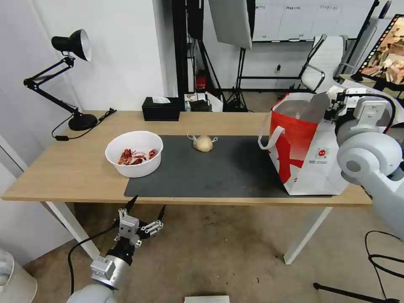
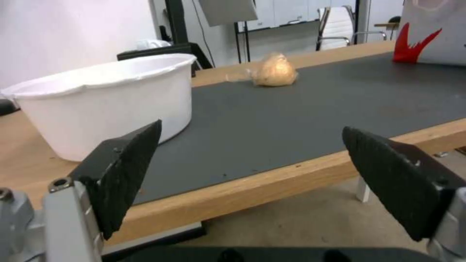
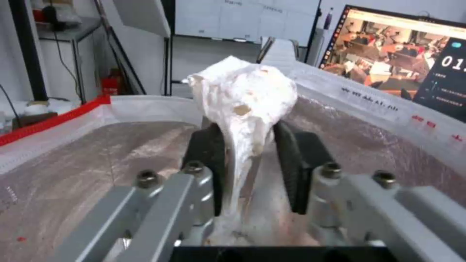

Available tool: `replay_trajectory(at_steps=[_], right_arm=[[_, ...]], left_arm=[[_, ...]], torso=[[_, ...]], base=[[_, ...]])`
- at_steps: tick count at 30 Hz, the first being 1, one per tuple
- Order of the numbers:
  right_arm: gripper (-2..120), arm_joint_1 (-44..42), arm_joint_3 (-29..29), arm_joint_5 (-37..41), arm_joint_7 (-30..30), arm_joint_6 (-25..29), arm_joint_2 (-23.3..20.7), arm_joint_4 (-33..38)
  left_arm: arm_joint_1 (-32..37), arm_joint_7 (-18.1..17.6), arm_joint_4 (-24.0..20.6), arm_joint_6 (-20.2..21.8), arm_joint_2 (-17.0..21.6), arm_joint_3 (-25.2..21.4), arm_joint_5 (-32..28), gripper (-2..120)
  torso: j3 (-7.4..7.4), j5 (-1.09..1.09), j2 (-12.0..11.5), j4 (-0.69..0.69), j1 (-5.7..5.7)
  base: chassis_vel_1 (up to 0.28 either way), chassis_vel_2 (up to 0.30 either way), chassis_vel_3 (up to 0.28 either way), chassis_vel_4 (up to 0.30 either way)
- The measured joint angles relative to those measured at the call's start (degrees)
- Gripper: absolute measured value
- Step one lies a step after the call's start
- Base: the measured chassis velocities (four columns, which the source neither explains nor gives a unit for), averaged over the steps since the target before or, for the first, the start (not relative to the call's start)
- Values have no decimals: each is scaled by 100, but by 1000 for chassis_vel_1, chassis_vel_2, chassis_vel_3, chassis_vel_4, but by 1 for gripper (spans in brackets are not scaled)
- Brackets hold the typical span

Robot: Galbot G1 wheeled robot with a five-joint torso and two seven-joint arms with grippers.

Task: Pick up the trash from the table and place it into the takeout bag.

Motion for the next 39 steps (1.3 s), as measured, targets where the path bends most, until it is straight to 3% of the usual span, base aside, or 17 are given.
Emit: replay_trajectory(at_steps=[17,20,23,24,26,28,32,39], right_arm=[[91,-180,172,132,-248,60,-204,197],[98,-392,346,265,-614,387,-273,310],[100,-1116,736,397,-1719,1469,-378,679],[100,-1116,736,397,-1719,1469,-378,679],[100,-1844,1051,313,-2437,2156,-353,1092],[100,-2147,1129,195,-2661,2379,-276,1266],[100,-2986,1076,-383,-3366,2887,133,1541],[100,-5128,1616,-2130,-4122,3909,878,1560]], left_arm=[[58,10,-129,-8,3,-41,-8,100],[47,12,-137,-12,7,-41,-8,100],[14,12,-171,-37,-9,-36,-27,100],[14,12,-171,-37,-9,-36,-27,100],[10,11,-230,-63,-31,-46,-70,100],[45,11,-271,-91,-57,-79,-78,100],[334,6,-462,-242,-294,-296,-72,100],[367,-14,-431,-325,-458,-308,-33,100]], torso=[[0,0,0,0,0],[0,0,0,0,0],[0,-1,0,1,1],[0,-1,0,1,1],[0,-1,0,-1,0],[-1,-4,1,-3,0],[0,2,0,6,0],[-1,-1,0,-1,0]], base=[[0,0,0,0],[0,0,0,0],[0,0,0,0],[0,0,0,0],[0,0,0,0],[0,0,0,0],[0,0,0,0],[0,0,0,0]])
